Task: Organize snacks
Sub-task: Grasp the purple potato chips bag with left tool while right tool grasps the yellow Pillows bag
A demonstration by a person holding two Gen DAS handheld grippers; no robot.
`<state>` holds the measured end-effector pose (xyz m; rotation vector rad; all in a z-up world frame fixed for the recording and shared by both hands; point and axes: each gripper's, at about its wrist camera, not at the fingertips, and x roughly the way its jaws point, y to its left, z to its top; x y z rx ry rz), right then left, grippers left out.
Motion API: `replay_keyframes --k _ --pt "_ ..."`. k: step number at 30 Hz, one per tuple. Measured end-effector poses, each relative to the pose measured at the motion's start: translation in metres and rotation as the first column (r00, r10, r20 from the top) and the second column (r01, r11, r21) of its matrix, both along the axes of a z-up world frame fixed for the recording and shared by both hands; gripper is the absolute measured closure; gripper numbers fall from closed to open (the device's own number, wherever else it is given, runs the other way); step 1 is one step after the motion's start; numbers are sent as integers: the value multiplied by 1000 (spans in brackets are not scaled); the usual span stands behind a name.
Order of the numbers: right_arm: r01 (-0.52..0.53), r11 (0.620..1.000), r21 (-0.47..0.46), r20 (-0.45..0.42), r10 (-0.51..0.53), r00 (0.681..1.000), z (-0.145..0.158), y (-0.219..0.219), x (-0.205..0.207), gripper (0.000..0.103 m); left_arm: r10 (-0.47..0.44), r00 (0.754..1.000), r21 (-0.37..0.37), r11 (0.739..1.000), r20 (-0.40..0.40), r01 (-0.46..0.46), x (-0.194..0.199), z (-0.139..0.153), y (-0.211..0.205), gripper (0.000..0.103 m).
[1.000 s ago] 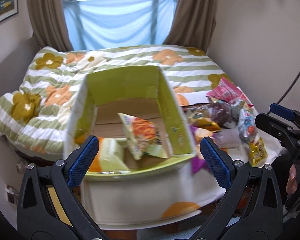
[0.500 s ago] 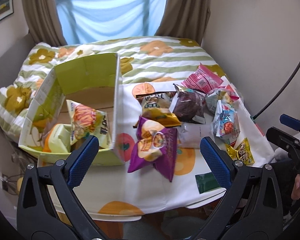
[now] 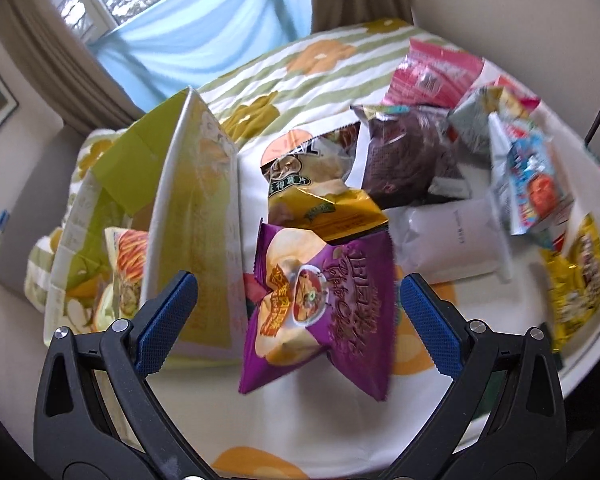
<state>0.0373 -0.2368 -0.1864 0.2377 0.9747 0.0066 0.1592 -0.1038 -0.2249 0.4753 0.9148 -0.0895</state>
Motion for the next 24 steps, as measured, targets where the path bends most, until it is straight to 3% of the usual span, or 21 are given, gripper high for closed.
replay_keyframes --k 13,24 --pt "34 999 -20 -79 -36 996 -40 -5 19 0 11 986 90 996 -169 4 33 -64 -10 2" --pt "33 999 -24 -121 -35 992 -62 -5 18 0 6 980 96 995 -201 13 36 -78 -9 1"
